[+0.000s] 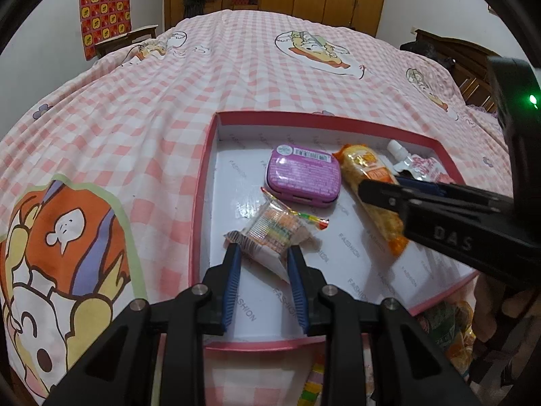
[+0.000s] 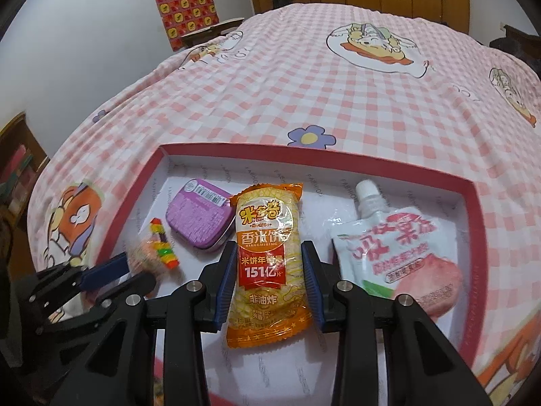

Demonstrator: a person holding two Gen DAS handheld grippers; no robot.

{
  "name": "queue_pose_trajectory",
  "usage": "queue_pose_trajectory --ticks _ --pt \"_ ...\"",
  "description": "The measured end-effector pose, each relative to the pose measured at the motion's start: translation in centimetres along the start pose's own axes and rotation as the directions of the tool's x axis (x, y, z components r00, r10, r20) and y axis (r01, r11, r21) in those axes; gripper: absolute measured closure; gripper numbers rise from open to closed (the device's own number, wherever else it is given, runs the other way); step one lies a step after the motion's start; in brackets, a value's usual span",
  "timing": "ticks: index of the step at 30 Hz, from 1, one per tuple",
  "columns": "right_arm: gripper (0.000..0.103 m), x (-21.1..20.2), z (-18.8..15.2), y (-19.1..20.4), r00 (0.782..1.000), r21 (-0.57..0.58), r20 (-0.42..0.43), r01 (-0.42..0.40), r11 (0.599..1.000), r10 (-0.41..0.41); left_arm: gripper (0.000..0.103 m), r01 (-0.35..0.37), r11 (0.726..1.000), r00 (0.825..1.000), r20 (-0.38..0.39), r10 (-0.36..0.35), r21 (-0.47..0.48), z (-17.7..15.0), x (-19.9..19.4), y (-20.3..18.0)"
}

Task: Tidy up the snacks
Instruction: 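Carry the gummy pack and cracker bag into the box and release them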

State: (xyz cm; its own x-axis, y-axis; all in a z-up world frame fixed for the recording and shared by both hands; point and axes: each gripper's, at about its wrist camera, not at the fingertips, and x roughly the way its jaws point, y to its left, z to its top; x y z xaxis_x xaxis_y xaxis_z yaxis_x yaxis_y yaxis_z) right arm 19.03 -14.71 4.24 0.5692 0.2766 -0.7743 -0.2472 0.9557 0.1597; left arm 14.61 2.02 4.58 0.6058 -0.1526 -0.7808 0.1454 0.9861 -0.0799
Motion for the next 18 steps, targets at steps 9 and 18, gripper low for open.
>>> queue_pose_trajectory --ticks 9,18 --pt "0.065 0.65 0.50 0.29 1.000 -0.004 -0.003 0.029 1.000 -0.029 0.074 0.000 1.000 1.000 -0.006 0.000 0.017 -0.26 0.24 -0.58" --pt "0.065 0.61 0.58 0.06 0.999 0.020 -0.003 0.033 0.999 -0.033 0.074 0.005 1.000 1.000 -0.001 -0.005 0.010 -0.42 0.23 -0.68"
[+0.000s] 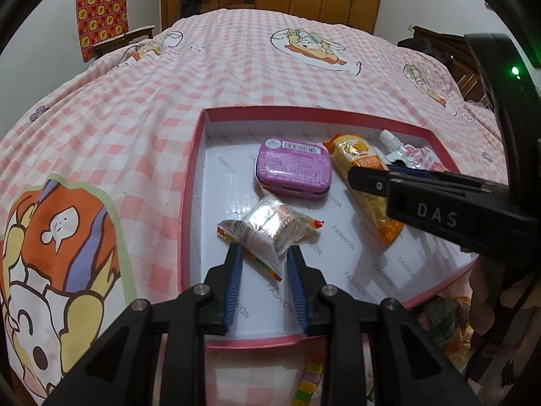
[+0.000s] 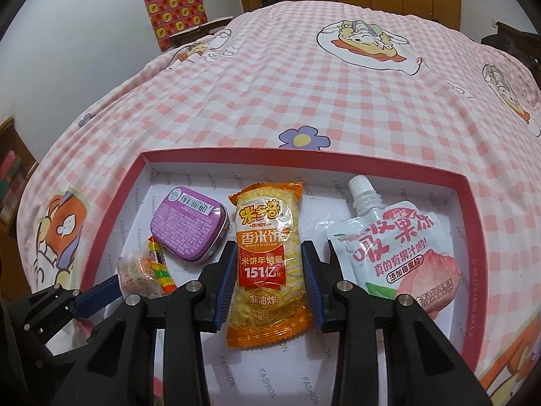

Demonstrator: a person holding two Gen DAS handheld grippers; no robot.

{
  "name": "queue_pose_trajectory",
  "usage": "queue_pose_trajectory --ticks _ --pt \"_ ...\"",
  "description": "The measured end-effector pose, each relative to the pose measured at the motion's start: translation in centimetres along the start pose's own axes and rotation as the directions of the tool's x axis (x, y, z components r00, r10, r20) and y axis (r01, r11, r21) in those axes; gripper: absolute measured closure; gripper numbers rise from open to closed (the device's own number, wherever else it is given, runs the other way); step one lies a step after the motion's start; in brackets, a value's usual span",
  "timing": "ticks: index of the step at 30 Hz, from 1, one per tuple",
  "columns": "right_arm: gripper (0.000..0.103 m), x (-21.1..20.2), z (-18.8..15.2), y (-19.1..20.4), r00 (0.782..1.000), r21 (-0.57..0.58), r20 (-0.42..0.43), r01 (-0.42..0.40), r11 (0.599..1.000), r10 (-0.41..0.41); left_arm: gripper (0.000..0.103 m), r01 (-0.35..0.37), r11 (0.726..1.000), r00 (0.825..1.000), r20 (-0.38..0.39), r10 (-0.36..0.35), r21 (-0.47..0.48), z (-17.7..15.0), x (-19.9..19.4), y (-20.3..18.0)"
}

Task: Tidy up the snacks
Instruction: 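Carry the gummy pack and cracker bag into the box and release them, then withdraw both grippers from the box toward the remaining snacks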

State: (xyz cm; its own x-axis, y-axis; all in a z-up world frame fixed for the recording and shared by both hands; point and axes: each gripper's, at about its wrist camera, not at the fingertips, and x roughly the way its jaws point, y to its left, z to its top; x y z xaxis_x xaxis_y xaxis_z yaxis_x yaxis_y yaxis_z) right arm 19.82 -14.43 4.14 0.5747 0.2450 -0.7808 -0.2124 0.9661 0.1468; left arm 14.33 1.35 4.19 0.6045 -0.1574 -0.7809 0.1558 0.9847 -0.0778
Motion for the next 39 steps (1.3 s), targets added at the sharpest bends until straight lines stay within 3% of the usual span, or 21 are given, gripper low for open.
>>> queue_pose_trajectory --ticks 4,6,9,22,39 --pt "0.060 -0.5 -0.2 -0.1 1.000 -0.010 0.018 -0.011 1.000 0.011 0.069 0.030 0.999 1.000 0.003 -0.030 -0.018 0.0 -0.4 0.2" --pt "0.048 -1.3 -0.3 -0.1 0.999 -0.020 0.038 -0.012 1.000 0.013 0.058 0.036 0.999 0.999 0.014 -0.036 -0.022 0.0 -0.9 0.2" --pt "0.046 -2.5 -0.6 -0.2 0.998 -0.023 0.058 -0.035 0.999 0.036 0.050 0.026 1.000 0.999 0.034 -0.026 -0.012 -0.1 -2.0 0.2" --pt "0.044 -7.2 -4.4 -0.5 0.992 -0.005 0.066 -0.110 0.994 0.110 0.048 0.045 0.998 0.999 0.025 -0.044 -0.037 -1.9 -5.5 0.8" --pt "0.044 -10.0 -10.2 -2.6 0.988 0.055 0.077 -0.135 0.989 0.130 0.048 0.039 0.998 0.999 0.011 -0.039 -0.042 -4.5 -7.7 1.0"
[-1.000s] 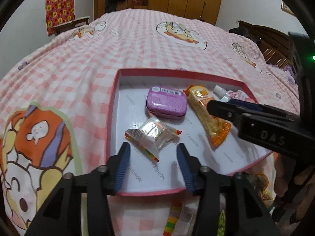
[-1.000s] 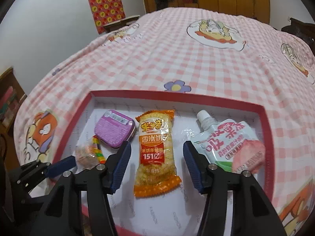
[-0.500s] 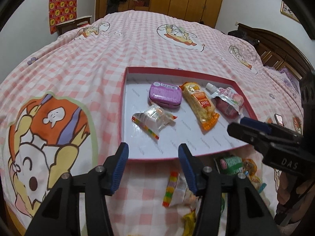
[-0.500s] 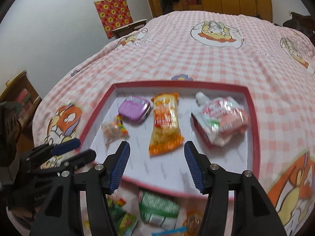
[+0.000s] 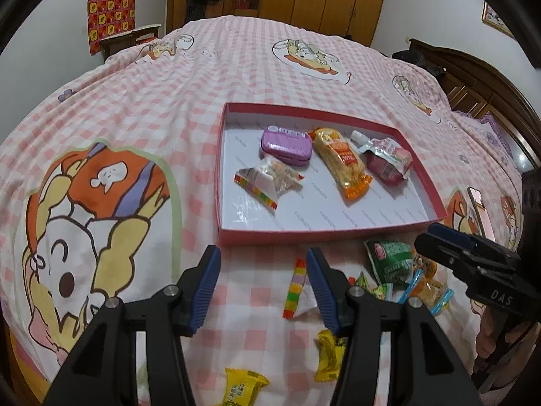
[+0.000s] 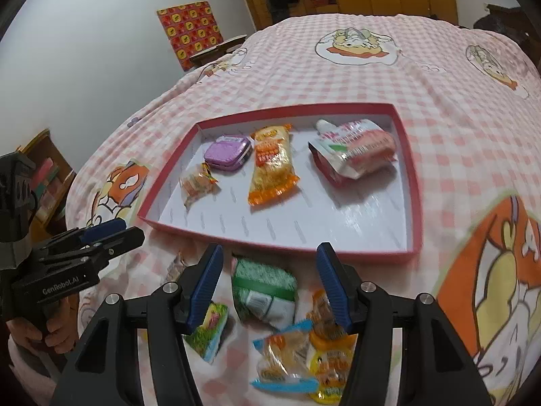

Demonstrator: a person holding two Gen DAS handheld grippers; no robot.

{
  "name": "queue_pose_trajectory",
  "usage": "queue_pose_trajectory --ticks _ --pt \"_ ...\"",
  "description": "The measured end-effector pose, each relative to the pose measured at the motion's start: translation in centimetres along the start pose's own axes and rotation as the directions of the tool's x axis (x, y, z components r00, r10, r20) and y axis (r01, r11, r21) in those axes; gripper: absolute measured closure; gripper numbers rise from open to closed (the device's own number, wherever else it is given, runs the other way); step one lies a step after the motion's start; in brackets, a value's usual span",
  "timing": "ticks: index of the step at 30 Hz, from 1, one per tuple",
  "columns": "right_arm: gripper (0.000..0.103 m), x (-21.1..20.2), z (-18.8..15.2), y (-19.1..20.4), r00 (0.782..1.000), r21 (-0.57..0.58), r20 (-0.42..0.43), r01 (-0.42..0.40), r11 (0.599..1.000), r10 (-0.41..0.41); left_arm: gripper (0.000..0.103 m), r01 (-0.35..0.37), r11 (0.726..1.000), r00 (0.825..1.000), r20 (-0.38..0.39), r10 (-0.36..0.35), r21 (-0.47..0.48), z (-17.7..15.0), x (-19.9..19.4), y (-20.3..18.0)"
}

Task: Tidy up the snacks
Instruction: 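Withdraw both grippers from the box toward the remaining snacks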

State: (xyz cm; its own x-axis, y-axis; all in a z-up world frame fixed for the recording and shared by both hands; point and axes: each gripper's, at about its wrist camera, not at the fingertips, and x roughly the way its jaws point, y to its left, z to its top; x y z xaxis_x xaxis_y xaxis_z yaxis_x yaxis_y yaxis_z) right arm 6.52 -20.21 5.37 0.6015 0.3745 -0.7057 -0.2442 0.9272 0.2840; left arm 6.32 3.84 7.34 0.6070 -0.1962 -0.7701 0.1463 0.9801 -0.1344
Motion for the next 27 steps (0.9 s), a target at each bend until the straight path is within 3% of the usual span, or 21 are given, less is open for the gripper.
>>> queue_pose_trajectory --ticks 16,20,27 --pt "0.044 -2.0 -3.1 -1.9 1.000 0.035 0.000 0.023 0.999 -0.023 0.047 0.032 0.999 0.997 -0.073 -0.031 0.017 -1.8 2.2 -1.5" --pt "0.044 -2.1 -3.4 -2.5 1.000 0.045 0.000 0.029 0.999 -0.029 0.042 0.015 1.000 0.998 -0.057 -0.013 0.024 -2.0 2.6 -1.9" --pt "0.044 -2.1 -3.9 -3.1 0.999 0.047 -0.003 0.046 0.998 -0.046 0.040 0.067 0.995 0.994 -0.094 -0.061 0.067 -2.8 3.1 -3.5"
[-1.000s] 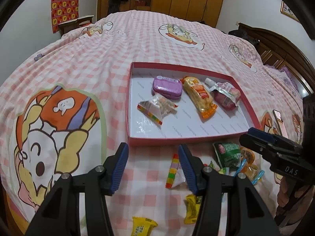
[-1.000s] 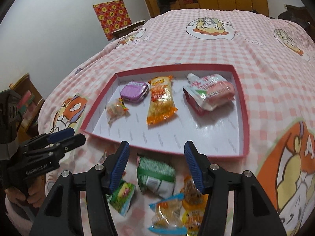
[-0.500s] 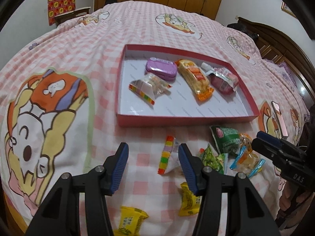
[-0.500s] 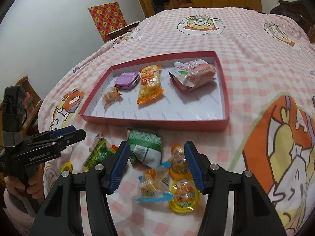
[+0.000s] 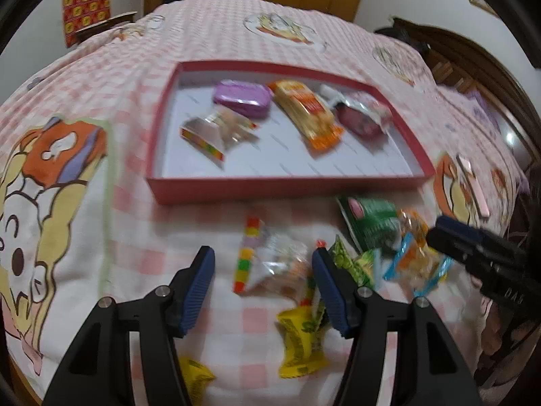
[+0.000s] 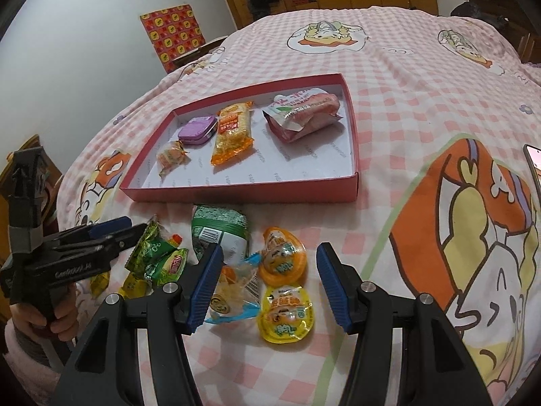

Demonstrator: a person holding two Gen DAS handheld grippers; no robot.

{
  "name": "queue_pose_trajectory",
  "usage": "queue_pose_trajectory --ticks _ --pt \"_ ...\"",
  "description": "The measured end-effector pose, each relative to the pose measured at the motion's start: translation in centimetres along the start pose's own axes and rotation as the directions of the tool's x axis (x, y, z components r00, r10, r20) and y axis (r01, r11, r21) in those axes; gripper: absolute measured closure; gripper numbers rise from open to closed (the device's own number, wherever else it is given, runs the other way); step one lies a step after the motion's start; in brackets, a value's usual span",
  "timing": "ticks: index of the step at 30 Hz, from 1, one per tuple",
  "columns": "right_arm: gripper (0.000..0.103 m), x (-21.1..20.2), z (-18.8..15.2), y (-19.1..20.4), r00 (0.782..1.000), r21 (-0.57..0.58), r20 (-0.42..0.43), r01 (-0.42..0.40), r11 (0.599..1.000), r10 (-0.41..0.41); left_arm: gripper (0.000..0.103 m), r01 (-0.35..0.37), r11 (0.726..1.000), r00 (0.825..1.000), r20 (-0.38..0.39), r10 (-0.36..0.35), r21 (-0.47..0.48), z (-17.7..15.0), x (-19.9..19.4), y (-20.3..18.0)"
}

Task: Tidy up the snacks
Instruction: 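Withdraw both grippers from the box toward the remaining snacks, then grasp the clear pastry packet with the left gripper while the right grasps the green pea bag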

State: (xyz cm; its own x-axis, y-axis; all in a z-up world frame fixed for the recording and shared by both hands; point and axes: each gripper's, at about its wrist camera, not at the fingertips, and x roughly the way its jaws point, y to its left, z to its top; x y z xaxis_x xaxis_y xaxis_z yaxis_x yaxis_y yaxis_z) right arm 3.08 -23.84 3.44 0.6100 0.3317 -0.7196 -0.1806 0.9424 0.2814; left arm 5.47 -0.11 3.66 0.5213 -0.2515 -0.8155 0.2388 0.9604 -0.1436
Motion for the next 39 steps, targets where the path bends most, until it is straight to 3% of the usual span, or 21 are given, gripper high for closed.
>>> queue_pose_trajectory --ticks 9,10,11,14,21,39 --pt "0.044 -0.1 -0.2 -0.2 1.000 0.000 -0.002 -0.006 1.000 0.006 0.041 -0.070 0.995 0.997 0.017 0.069 0.070 -0.5 1.4 -1.8" --pt "0.044 -0.1 -0.3 -0.2 1.000 -0.001 -0.004 -0.006 1.000 0.006 0.044 -0.070 0.995 0.997 0.024 0.068 0.075 -0.5 1.4 -1.9" --pt "0.044 0.0 -0.3 -0.1 1.000 -0.001 -0.005 -0.006 1.000 0.006 0.054 -0.069 0.995 0.997 0.029 0.067 0.077 -0.5 1.3 -1.8" --pt "0.044 0.0 -0.4 0.0 1.000 -0.004 -0.009 -0.008 1.000 0.008 0.061 -0.058 0.996 0.998 0.031 0.056 0.062 -0.4 1.2 -1.5" --pt "0.044 0.2 -0.2 0.9 1.000 -0.025 -0.013 -0.016 1.000 0.016 0.063 -0.023 1.000 0.999 0.046 0.023 0.018 -0.2 -0.1 -0.2" --pt "0.044 4.0 0.8 4.5 0.997 -0.091 -0.078 -0.024 0.996 0.017 0.063 -0.035 0.998 0.996 0.074 0.038 -0.050 -0.2 -1.5 2.3"
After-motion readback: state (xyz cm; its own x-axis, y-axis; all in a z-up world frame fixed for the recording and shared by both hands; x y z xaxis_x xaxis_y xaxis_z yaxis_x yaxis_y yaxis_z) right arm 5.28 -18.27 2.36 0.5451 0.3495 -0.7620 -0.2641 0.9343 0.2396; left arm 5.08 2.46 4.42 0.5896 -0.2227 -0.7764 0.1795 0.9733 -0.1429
